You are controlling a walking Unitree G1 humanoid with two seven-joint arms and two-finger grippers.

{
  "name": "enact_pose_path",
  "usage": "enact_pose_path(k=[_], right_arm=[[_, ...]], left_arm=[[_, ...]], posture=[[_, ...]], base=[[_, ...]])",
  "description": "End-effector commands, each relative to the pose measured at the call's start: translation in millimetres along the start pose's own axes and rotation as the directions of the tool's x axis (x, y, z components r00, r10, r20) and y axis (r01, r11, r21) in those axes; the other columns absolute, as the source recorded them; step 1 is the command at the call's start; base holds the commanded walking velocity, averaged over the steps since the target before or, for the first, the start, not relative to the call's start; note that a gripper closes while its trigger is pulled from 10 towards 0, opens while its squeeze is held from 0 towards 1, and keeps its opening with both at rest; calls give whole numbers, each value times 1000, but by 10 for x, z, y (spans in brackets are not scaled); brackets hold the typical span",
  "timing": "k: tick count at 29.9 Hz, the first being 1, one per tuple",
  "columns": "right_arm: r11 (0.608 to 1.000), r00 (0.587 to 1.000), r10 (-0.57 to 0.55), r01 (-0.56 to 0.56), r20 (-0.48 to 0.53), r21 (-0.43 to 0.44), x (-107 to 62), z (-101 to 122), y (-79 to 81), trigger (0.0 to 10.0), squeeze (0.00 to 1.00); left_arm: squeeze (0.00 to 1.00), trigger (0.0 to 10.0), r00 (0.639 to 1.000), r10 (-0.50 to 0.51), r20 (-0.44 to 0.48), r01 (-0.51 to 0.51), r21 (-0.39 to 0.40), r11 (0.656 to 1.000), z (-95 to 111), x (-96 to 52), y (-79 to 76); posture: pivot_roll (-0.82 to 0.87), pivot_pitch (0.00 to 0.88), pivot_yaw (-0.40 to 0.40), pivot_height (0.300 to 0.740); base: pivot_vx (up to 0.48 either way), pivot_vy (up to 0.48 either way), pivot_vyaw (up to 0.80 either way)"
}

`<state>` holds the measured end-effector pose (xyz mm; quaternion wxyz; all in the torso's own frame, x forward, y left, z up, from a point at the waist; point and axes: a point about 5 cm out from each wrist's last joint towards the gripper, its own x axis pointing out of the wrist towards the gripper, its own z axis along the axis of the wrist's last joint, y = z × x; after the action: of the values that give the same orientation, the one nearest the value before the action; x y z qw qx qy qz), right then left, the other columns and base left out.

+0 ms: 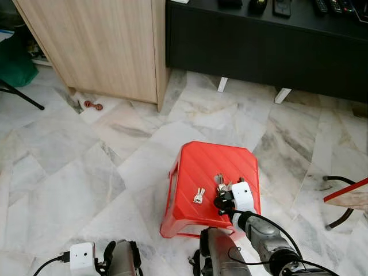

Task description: Hang keys on a hook

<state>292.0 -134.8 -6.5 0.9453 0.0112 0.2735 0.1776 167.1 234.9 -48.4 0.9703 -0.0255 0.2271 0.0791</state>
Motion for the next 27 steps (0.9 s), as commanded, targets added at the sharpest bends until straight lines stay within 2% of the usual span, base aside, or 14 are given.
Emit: enact_pose_path(k=[1, 6, 15, 20, 26, 27], right_arm=[[1000, 999, -13, 13, -31, 20, -28, -96, -15, 0, 0], [1000, 1000, -22, 22, -18, 15, -14, -53, -16, 0, 0], [999, 999, -32, 30, 42, 41, 9, 81, -38, 0, 0], [994, 990, -80, 70, 119, 85, 5, 207, -105, 0, 0], [987, 966, -130, 105, 222, 119, -25, 358, -193, 0, 0], [983, 958, -154, 124, 243, 135, -44, 379, -232, 4510, 0]], left_arm=[[0, 10000, 948, -31, -317, 19, -40, 999, -665, -383, -132], [0, 10000, 943, -34, -332, 26, -27, 999, -659, -349, -133], [0, 10000, 943, -15, -332, 10, -15, 1000, -549, -204, -74], [0, 10000, 944, -11, -328, 7, -13, 1000, -463, -92, -85], [0, 10000, 944, -7, -328, 4, -10, 1000, -407, -25, -87], [0, 10000, 945, -5, -328, 3, -9, 1000, -393, -9, -86]], posture=[[104, 300, -176, 633], [112, 254, -169, 633], [121, 178, -160, 633], [119, 120, -148, 633], [108, 75, -143, 633], [106, 67, -142, 633]], base=[[0, 0, 0], [0, 0, 0], [0, 0, 0], [0, 0, 0], [0, 0, 0], [0, 0, 0]])
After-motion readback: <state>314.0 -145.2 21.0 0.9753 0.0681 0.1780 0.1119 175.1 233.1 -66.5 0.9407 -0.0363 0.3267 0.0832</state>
